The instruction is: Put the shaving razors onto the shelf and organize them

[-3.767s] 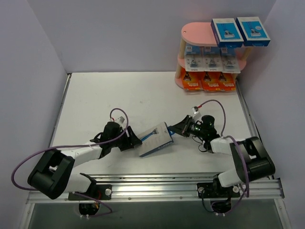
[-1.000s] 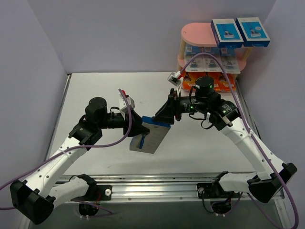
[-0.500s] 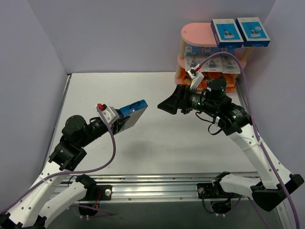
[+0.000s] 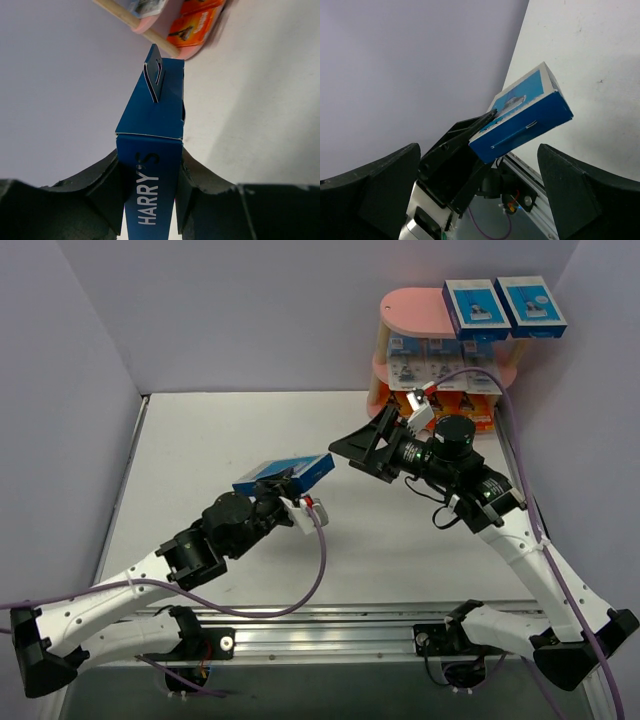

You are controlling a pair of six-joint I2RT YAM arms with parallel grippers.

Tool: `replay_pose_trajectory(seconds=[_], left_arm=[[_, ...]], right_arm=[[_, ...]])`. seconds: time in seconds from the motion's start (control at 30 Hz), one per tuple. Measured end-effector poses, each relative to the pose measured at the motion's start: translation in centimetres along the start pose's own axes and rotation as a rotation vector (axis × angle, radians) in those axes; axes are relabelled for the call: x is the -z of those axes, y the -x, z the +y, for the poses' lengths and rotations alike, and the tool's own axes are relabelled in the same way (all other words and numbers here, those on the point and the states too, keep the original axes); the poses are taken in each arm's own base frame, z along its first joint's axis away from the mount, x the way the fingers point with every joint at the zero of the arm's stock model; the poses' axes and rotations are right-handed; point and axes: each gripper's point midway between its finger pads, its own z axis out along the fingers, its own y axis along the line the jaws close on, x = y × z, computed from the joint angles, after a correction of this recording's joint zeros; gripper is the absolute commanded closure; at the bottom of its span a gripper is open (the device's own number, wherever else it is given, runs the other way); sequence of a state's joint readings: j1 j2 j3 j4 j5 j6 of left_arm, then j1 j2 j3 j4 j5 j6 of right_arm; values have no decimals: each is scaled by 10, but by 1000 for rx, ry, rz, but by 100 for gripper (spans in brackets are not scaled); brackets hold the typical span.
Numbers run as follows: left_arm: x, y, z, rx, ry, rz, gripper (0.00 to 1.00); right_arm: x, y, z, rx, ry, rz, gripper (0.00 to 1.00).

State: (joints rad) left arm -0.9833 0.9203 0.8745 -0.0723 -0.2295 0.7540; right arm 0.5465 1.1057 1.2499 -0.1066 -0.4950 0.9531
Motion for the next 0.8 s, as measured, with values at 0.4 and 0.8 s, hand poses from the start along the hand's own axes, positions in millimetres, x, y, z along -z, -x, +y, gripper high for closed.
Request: replay_pose_trajectory(seconds=[0.4,0.8], left_arm=[[-9,32,39,-361,381,42,98],[-5,41,39,-561,519,79,98]], right_arm=[[-10,-14,-29,-157,-48,-8,2],[-5,2,-11,-160,28,-97,5]])
